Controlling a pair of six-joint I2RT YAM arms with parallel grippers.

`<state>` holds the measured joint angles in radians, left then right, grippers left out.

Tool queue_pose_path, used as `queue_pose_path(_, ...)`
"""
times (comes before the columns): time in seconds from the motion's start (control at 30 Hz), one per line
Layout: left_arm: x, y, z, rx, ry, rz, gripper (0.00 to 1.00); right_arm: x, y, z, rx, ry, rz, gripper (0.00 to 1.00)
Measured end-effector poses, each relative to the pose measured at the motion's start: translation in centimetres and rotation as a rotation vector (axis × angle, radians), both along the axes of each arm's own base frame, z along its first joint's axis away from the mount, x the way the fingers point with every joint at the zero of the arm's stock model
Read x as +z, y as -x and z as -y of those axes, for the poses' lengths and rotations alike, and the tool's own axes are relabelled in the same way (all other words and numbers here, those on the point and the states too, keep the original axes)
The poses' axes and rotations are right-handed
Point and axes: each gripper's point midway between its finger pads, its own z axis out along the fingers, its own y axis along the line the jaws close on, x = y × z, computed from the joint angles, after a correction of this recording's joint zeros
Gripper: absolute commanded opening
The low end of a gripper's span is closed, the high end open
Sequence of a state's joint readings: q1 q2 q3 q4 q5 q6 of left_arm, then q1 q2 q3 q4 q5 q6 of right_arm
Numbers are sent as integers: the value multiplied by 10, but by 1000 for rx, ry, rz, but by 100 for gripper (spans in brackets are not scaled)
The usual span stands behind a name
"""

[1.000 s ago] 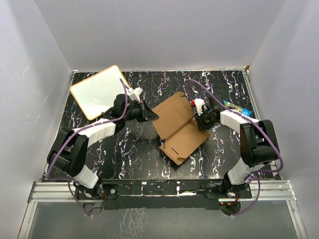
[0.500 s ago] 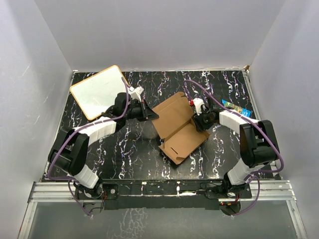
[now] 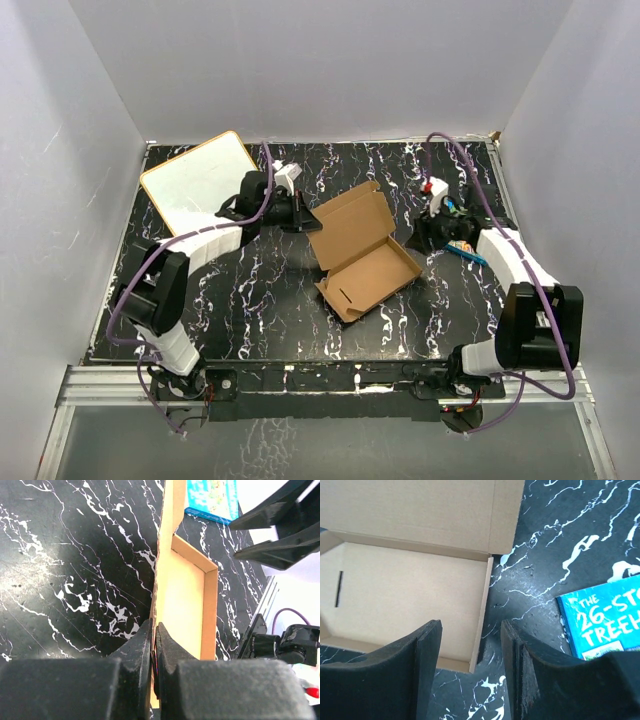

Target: Fold the paper box

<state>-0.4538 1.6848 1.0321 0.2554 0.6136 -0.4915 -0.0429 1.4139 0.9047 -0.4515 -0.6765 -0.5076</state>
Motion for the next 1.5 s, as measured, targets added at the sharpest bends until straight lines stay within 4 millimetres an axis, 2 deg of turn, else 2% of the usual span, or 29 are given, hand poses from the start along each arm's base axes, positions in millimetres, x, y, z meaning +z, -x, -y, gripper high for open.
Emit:
queue_pose_path(0.13, -4, -10, 4, -28, -35, 16, 25, 17, 5, 12, -17, -105, 30, 56)
queue_pose_path(0.3, -6, -23, 4, -26, -77, 40, 40, 18, 14, 14, -18, -194, 15, 56)
queue_pose_path(0.57, 1, -47, -6, 53, -153, 104, 48, 22, 20, 11, 0, -264, 8, 56)
queue_pose_path(0.73, 2, -56, -26, 126, -221, 151, 56, 25, 20, 15, -6, -285, 12, 56)
queue_pose_path(0.97, 29, -43, -72, 276, -289, 257, 80, 26, 20, 18, -16, -299, 12, 56)
queue_pose_path(1.07, 34, -35, -87, 330, -307, 285, 82, 27, 20, 19, -19, -305, 13, 56)
queue_pose_path(1.23, 21, -21, -105, 373, -349, 269, 82, 27, 20, 21, -25, -310, 11, 56)
queue_pose_path(1.5, -12, -1, -113, 375, -387, 166, 81, 23, 23, 21, -30, -316, 0, 56)
